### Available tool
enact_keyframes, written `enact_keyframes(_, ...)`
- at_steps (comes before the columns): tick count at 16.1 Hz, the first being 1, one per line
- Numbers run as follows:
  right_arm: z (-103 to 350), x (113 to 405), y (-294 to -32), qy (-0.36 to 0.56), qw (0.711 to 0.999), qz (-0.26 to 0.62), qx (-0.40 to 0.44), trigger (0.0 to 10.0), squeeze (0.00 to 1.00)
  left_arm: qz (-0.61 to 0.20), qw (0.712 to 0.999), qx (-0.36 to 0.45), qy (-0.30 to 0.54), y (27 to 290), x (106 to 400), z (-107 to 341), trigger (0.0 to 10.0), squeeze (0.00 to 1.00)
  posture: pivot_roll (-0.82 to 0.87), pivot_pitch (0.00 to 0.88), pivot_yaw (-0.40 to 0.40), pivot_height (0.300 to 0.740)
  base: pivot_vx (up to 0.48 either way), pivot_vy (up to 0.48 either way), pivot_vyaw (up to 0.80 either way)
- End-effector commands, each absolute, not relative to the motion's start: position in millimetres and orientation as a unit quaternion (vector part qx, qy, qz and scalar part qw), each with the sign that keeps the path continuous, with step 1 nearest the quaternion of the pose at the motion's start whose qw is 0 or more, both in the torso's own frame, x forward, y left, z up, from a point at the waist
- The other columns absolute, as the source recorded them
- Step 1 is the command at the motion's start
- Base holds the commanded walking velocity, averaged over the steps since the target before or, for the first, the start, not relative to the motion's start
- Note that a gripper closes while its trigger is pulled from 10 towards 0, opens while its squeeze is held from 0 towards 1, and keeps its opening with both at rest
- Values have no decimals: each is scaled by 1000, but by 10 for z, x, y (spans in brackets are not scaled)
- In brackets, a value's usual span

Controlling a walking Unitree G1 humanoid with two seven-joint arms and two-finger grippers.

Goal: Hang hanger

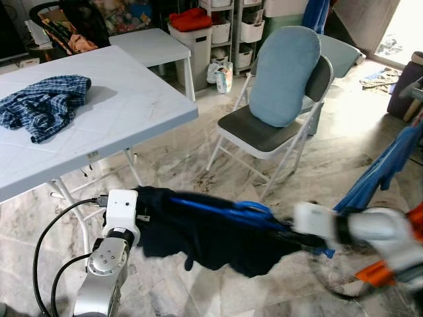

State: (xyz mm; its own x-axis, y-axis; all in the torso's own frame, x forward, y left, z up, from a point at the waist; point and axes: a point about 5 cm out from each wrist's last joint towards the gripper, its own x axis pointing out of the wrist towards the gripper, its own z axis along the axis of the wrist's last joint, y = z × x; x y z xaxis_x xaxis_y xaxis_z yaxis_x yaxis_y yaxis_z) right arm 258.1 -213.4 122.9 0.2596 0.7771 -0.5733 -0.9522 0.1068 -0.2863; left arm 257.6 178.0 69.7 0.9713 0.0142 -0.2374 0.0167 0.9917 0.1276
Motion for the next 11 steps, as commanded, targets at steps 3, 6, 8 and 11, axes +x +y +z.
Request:
enact_keyframes(3,1438,2516,-2394,171,714,615,-287,10000,0,53,990,70,113,2027,2593,746,10000,0,-58,0,28,740,0,0,0)
enact_keyframes(6,1526,2437,-2441,184,678,646,-297,10000,0,49,990,69,113,2012,2606,742,10000,0,-61,0,33,740,0,0,0)
enact_keyframes(8,1507,2506,-2389,170,689,630,-316,10000,0,47,990,67,112,2005,2617,749,10000,0,-62,0,34,740,0,0,0)
enact_keyframes(11,1330,2667,-2200,128,700,586,-386,10000,0,28,993,54,106,1889,2627,768,10000,0,-53,0,32,740,0,0,0)
